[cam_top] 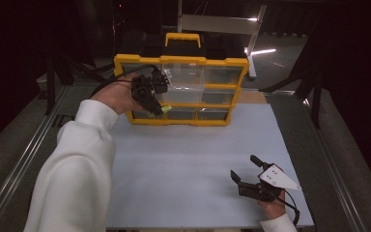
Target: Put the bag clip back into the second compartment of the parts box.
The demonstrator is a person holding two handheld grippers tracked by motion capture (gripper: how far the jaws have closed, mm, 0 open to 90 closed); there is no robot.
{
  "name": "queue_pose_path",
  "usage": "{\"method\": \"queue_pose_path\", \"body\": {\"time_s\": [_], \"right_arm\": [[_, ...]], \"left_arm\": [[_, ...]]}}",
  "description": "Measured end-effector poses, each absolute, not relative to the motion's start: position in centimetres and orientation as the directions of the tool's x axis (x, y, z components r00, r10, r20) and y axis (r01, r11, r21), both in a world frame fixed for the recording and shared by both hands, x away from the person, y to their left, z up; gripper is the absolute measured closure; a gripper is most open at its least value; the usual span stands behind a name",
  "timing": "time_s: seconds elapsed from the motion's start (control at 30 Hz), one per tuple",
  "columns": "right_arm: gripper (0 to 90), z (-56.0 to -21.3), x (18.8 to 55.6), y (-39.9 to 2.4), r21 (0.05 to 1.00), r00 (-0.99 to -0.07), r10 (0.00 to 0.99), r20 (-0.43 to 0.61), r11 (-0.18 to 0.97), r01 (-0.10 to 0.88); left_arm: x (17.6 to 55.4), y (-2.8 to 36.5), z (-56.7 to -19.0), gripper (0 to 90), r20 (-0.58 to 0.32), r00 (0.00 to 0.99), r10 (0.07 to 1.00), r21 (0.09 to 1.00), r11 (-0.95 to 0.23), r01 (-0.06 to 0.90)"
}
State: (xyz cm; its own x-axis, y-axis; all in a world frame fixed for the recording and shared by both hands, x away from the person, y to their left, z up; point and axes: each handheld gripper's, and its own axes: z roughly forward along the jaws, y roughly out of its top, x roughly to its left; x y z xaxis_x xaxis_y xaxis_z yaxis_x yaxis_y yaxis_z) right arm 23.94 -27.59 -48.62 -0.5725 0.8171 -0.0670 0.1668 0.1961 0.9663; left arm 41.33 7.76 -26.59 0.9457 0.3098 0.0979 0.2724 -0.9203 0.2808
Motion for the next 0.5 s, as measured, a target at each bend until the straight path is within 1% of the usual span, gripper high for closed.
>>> {"method": "queue_pose_path", "body": {"time_s": [0.4,0.5], "right_arm": [[10.5,-48.6,23.9,-27.6,0.966,-0.574,0.816,-0.066,0.196,0.167],[10.5,-48.6,23.9,-27.6,0.966,-0.574,0.817,-0.062,0.193,0.17]], "left_arm": [[41.6,7.3,-25.3,78.6,0.107,0.944,0.313,0.277,-0.921,0.274],[41.6,7.2,-24.9,78.6,0.102,0.941,0.322,0.289,-0.915,0.282]]}}
